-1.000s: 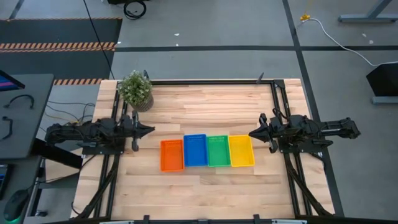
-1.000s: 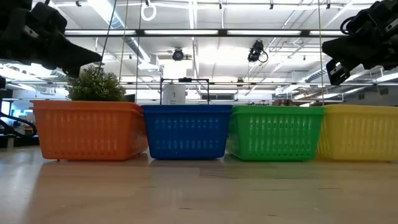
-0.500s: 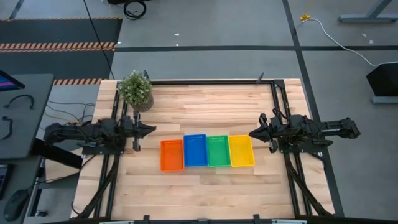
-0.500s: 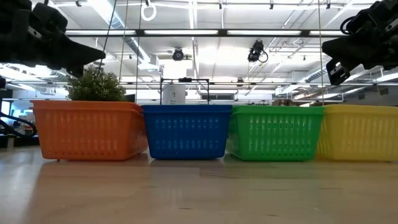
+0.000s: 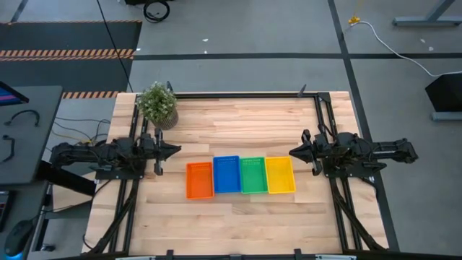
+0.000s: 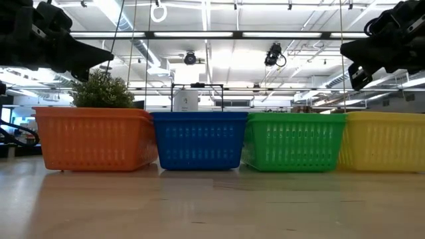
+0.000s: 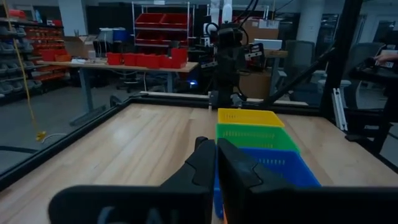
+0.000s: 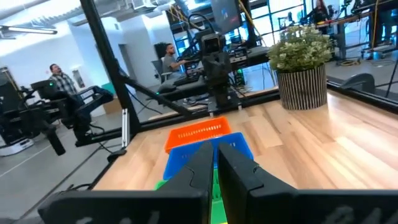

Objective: Stack baskets by color
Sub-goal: Return to Home Position

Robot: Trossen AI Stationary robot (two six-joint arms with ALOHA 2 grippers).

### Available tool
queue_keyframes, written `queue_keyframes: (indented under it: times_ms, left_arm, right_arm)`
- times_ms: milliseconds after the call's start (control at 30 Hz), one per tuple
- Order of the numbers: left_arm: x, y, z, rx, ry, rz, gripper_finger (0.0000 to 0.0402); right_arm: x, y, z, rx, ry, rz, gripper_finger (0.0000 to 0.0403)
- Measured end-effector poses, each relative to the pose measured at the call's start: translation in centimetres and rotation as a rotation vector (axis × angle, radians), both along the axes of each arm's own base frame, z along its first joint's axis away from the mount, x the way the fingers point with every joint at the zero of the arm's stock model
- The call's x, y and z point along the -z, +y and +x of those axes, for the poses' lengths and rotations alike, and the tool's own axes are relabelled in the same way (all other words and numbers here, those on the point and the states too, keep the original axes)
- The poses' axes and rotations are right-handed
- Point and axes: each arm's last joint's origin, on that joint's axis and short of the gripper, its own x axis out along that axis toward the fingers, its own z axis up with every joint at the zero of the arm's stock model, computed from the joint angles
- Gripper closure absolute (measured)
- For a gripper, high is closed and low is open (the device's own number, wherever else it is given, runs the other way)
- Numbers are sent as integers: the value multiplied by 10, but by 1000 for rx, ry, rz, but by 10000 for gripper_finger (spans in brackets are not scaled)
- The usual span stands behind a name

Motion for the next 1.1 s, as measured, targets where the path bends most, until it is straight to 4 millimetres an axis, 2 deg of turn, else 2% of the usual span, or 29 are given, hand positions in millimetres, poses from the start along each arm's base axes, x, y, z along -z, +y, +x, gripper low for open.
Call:
queue_keyframes:
  times_ms: [300, 533, 800, 1100]
  left_arm:
    - [-1, 0, 0, 5, -5, 0, 376]
    - [-1, 0, 0, 6, -7, 1, 382]
    - [-1, 0, 0, 7, -8, 1, 370]
    - [-1, 0, 0, 7, -8, 1, 380]
  right_arm:
    - [-5, -5, 0, 48, -50, 4, 375]
    - [4, -4, 0, 77, 41, -54, 374]
    - [4, -3, 0, 70, 40, -108, 375]
    - [4, -4, 0, 71, 37, -97, 375]
